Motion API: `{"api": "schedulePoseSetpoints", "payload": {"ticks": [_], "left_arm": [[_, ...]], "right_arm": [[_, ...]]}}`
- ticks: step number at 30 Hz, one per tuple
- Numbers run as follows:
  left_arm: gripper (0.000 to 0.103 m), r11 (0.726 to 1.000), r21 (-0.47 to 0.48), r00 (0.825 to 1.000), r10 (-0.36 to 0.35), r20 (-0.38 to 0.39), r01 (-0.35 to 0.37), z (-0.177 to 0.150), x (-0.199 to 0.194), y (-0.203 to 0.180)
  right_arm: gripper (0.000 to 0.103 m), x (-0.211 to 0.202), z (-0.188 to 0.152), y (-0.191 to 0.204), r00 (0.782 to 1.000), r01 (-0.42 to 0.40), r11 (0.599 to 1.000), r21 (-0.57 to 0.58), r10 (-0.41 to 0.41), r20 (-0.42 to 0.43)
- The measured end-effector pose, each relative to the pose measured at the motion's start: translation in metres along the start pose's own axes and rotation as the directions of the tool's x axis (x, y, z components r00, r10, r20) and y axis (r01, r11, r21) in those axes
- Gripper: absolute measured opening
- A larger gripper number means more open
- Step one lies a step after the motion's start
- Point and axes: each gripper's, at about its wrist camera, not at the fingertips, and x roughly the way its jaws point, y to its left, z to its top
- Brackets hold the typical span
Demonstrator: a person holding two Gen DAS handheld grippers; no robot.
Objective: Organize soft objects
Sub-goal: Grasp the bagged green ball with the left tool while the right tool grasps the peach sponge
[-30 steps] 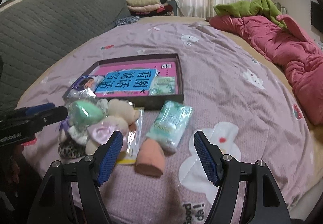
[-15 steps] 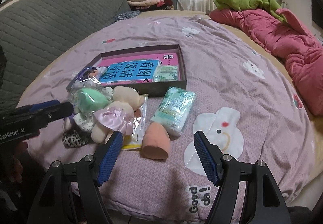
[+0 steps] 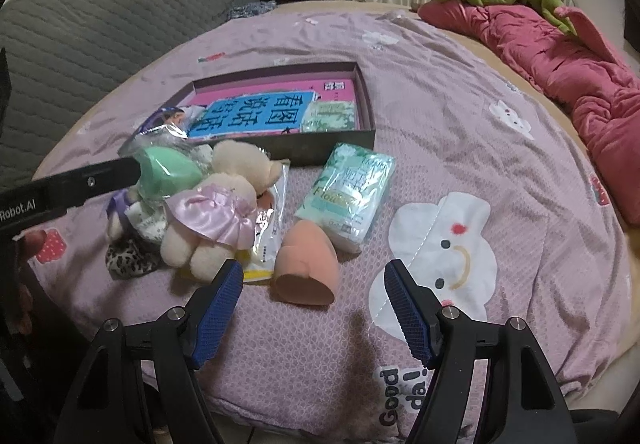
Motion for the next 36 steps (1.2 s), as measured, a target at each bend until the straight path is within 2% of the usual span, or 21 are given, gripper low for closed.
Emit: {"api": "schedulePoseSetpoints", "payload": {"ticks": [8, 16, 28, 34, 36], "left_arm": [[0.063, 1.0, -0.01, 0.999, -0.024, -0.033, 0.024, 0.003, 0.018, -0.002], [0.063, 0.998, 0.006, 0.998, -0.054, -0.034, 0.054, 0.005, 0.027, -0.005], [0.063, 0.997, 0.01, 0.996, -0.079, -0.035, 0.08, 0.01, 0.036, -0.004], [0.063, 0.996, 0.05, 0.996, -0.076, -0.053, 0.079, 0.012, 0.044, -0.014], [0.056, 0.994, 0.04, 0.993, -0.095, -0.063, 0.098, 0.012, 0.048, -0.013]], "right_arm": [[0.074, 0.014, 0.001, -0.004, 0.999, -0.009, 1.0, 0.027, 0.01, -0.034], [0.074, 0.028, 0.003, -0.011, 0.998, -0.012, 0.998, 0.063, 0.016, -0.066], [0.074, 0.045, 0.004, -0.006, 0.996, -0.014, 0.999, 0.037, 0.018, -0.088], [0.069, 0.049, 0.005, -0.004, 0.996, -0.004, 1.0, 0.027, 0.006, -0.092], [0.064, 0.05, 0.005, -0.004, 0.996, -0.005, 1.0, 0.021, 0.007, -0.091]]}}
